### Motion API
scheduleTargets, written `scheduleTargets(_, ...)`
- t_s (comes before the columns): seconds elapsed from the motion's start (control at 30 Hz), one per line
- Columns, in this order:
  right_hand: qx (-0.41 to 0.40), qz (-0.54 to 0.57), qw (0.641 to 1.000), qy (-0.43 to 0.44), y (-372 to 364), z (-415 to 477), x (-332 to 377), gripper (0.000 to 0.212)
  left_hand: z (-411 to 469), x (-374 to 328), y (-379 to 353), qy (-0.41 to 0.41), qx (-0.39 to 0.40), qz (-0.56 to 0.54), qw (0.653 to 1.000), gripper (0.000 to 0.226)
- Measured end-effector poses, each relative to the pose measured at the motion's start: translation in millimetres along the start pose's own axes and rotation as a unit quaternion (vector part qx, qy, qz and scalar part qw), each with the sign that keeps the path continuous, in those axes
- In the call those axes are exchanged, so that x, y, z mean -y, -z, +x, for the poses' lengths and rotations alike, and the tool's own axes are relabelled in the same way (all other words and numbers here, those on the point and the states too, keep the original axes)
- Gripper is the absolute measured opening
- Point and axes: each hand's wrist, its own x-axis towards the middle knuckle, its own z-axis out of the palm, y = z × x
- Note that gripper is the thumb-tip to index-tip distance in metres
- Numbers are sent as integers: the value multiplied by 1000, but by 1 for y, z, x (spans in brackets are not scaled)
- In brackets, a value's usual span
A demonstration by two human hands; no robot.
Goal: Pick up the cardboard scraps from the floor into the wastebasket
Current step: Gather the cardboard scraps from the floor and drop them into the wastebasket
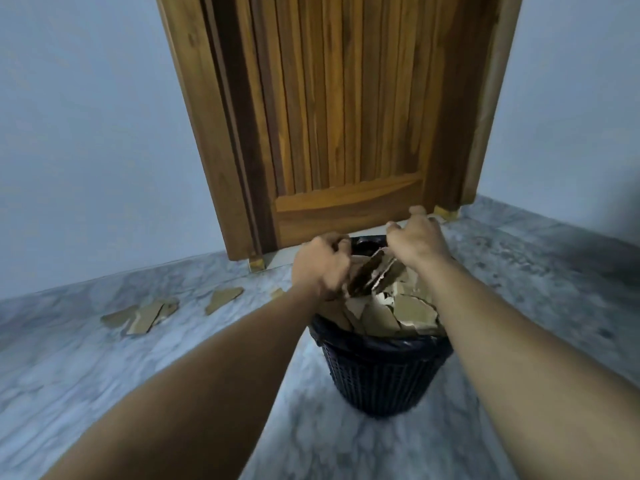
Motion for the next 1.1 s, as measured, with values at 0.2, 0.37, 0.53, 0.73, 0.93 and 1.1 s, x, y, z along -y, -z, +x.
scheduleTargets(0.2, 24, -127, 986, 104, -30, -24, 39, 53, 13, 58, 26, -31, -1, 16, 999, 36)
scheduleTargets(0.37, 30, -133, 972, 192, -112, -40, 87, 50, 28, 152, 61, -1, 7, 44, 999, 39)
scheduleTargets(0.53, 91, -137, 963, 215, -224, -37, 114, 45, 39, 260, 75, 50, -4, 59, 997, 38)
scheduleTargets(0.73, 149, -113, 981, 56, -332, -6, 100, 62, 48, 374, 89, 90, 48, 91, 991, 47)
scheduleTargets(0.93, 187, -200, 961, -36, -411, 47, 45, 98, 81, 496, 116, 131, -18, 174, 976, 77)
scheduleTargets(1.1, 217, -235, 945, -68, -496, 77, 40, 108, 110, 573, 130, 183, 2, 210, 961, 120)
